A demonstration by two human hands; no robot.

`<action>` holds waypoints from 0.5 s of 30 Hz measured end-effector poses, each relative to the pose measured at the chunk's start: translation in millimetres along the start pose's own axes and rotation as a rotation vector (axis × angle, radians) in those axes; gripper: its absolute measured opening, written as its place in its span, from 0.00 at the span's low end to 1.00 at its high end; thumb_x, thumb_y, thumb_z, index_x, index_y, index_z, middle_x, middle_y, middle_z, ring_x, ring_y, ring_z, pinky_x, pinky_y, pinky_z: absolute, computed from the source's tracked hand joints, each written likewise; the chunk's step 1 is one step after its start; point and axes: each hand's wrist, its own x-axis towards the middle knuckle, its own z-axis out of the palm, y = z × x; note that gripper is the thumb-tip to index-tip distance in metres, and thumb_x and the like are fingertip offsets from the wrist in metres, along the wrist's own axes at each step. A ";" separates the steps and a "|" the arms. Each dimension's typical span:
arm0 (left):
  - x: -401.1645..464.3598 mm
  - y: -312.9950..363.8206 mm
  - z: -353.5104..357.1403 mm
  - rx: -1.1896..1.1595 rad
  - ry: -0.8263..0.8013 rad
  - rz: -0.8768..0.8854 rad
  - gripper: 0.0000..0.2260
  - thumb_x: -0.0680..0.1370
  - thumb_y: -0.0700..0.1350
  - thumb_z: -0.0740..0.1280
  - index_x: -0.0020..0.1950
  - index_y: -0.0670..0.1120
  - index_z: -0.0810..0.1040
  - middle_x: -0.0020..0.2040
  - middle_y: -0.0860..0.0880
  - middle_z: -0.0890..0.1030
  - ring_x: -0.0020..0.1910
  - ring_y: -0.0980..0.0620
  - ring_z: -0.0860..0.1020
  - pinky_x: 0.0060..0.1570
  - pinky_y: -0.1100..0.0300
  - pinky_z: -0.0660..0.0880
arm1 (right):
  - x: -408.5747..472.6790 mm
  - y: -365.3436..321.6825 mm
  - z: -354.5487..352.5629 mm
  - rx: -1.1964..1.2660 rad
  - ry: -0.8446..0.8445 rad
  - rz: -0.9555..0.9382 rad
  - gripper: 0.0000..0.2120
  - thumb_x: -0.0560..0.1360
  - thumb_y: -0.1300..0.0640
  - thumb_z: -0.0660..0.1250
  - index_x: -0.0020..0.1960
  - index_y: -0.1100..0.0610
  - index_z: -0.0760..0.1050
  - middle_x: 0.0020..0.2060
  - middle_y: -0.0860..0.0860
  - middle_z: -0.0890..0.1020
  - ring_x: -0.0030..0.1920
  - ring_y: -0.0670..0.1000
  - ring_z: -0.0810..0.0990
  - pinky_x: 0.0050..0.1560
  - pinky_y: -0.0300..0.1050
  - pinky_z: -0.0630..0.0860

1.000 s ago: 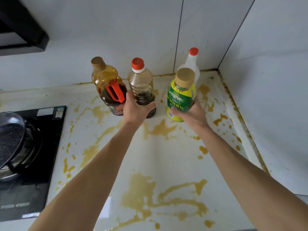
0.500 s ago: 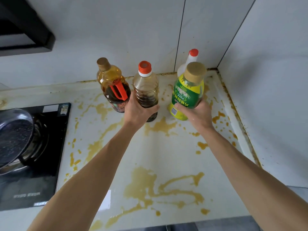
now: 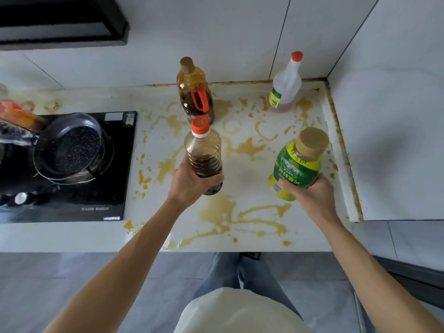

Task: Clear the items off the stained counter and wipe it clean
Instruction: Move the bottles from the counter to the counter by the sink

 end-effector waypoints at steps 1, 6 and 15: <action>-10.6 -7.6 -3.7 0.008 0.009 -0.016 0.37 0.60 0.61 0.82 0.67 0.54 0.78 0.54 0.58 0.86 0.54 0.59 0.85 0.58 0.53 0.83 | -9.2 5.5 -1.3 -0.009 -0.003 0.016 0.27 0.65 0.46 0.84 0.61 0.51 0.83 0.49 0.41 0.87 0.50 0.38 0.85 0.47 0.35 0.78; -59.4 -39.9 -17.3 0.053 0.063 -0.076 0.37 0.60 0.65 0.80 0.66 0.57 0.76 0.50 0.66 0.83 0.49 0.75 0.79 0.44 0.75 0.72 | -46.4 29.4 -5.2 -0.034 -0.008 0.075 0.27 0.66 0.47 0.84 0.63 0.52 0.82 0.51 0.43 0.87 0.50 0.36 0.83 0.48 0.35 0.76; -127.3 -70.5 -23.5 -0.004 0.177 -0.205 0.37 0.58 0.66 0.79 0.64 0.56 0.78 0.51 0.62 0.85 0.50 0.67 0.81 0.45 0.69 0.74 | -72.3 45.4 -26.3 -0.220 -0.091 0.087 0.22 0.64 0.43 0.84 0.53 0.46 0.81 0.39 0.32 0.82 0.42 0.25 0.79 0.41 0.31 0.73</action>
